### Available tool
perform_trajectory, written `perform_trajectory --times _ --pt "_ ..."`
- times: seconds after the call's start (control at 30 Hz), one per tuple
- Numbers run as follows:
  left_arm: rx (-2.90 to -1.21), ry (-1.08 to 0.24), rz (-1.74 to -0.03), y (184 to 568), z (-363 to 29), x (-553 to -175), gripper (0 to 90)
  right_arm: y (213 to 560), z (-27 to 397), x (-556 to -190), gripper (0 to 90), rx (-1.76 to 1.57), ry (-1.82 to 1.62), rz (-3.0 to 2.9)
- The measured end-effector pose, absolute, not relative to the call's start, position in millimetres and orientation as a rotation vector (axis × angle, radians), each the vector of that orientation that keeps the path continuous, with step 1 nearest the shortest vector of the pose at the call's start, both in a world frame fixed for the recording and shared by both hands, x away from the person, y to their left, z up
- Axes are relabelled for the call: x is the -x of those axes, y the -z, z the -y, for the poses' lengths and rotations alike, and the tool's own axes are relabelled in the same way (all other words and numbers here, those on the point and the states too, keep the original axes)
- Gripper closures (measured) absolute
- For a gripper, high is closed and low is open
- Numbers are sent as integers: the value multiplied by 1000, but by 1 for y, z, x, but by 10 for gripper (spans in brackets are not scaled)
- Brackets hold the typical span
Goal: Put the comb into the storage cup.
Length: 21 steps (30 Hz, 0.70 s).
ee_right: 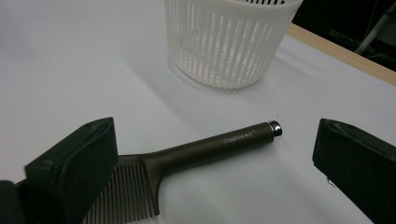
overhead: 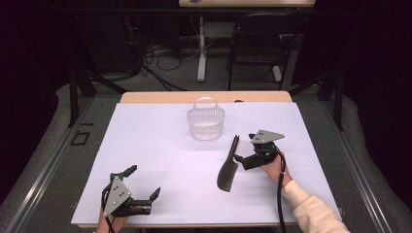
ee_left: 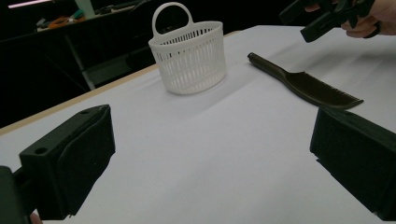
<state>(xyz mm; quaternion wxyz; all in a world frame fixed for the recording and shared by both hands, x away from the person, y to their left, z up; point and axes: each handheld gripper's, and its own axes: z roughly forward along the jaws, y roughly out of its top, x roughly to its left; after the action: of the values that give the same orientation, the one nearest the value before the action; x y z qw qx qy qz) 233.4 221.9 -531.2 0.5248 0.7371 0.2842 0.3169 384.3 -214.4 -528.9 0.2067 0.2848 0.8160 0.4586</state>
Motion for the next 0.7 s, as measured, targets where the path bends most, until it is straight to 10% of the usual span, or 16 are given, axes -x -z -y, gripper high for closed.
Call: perform_trajectory --times 0.5,0.7 --pt "-1769 -754 -681 532 -222 -234 0 532 211 -410 60 -833 -1255 -2281" --pt "-1769 -751 -679 532 -222 -234 0 531 209 -418 262 -836 -1225 -2264"
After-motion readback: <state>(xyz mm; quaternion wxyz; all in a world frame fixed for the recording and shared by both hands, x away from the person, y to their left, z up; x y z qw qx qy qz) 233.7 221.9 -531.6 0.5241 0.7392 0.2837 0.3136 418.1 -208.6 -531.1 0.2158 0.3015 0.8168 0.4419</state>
